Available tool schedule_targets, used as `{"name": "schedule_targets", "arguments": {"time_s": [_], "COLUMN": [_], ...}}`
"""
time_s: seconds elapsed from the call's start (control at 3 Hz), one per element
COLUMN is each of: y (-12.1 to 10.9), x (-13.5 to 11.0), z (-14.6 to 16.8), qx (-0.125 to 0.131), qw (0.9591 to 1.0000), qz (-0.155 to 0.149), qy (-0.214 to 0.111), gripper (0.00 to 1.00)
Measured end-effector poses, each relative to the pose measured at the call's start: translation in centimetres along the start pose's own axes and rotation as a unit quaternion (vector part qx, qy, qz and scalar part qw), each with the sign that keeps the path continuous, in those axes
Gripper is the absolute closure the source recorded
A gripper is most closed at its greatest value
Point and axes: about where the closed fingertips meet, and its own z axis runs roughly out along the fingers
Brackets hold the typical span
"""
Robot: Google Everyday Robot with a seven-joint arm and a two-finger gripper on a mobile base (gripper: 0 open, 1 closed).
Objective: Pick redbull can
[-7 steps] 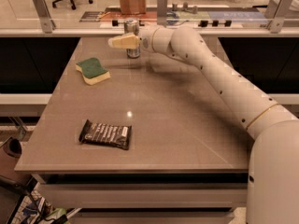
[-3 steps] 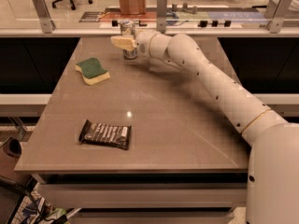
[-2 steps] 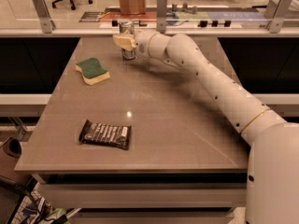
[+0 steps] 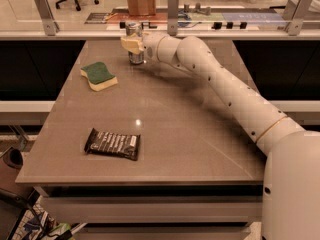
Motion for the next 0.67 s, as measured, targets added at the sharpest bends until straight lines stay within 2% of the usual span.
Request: {"name": "schedule_targets", "arguments": {"time_s": [0.33,0.67], "y": [0.0,-0.8], "x": [0.0,-1.2], "z": [0.0,-2.1], "qx": [0.0,0.013], "qw": [1.0,0.9999], "qz": [0.0,-0.008], "qy": [0.0,0.007], "gripper": [1.0,1.0]}}
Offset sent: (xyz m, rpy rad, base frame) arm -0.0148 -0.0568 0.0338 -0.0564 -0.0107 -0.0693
